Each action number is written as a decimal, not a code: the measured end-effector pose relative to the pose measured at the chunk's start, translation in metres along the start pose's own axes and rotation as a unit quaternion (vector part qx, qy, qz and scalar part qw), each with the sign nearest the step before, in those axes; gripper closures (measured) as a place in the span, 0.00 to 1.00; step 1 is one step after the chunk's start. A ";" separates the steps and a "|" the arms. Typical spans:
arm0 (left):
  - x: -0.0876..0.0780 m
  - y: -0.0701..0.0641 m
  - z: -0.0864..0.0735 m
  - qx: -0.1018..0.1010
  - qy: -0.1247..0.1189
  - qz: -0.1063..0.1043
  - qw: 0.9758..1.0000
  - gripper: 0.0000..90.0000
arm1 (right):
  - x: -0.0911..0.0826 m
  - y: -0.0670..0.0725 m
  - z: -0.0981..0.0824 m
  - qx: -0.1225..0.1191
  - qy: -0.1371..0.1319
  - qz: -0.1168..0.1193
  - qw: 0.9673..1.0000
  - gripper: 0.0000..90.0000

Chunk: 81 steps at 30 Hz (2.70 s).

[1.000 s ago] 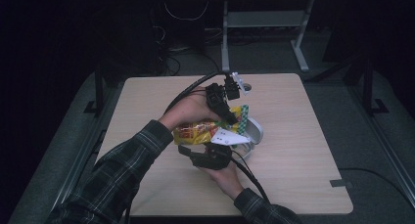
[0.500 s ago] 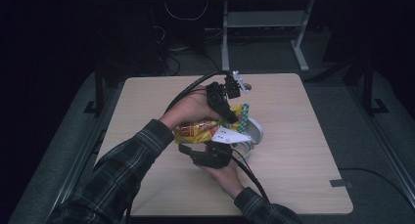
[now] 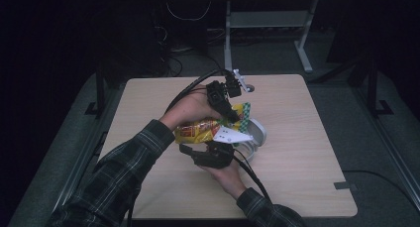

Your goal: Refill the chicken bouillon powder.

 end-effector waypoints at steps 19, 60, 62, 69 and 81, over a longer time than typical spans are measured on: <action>0.000 0.001 0.000 -0.002 0.000 -0.001 1.000 1.00 | 0.000 -0.002 0.001 -0.003 0.001 0.001 1.000 0.49; 0.002 0.000 0.008 0.005 0.014 0.003 1.000 1.00 | -0.003 -0.001 0.005 0.005 -0.016 0.004 1.000 0.49; 0.002 -0.001 0.008 0.005 0.015 0.005 1.000 1.00 | -0.003 -0.002 0.005 0.006 -0.016 0.003 1.000 0.49; 0.002 -0.001 0.008 0.006 0.018 0.006 1.000 1.00 | -0.003 -0.001 0.005 0.008 -0.018 0.005 1.000 0.49; 0.003 -0.002 0.009 0.009 0.020 0.006 1.000 1.00 | -0.004 -0.002 0.005 0.007 -0.019 0.004 1.000 0.49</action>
Point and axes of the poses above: each handheld gripper's, and its own axes: x roughly forward along the jaws, z roughly out of its top, y roughly to its left, the point moved 6 cm from there along x, roughly forward along the jaws, and after that the axes turned 14 degrees about z, right-handed, at the moved point
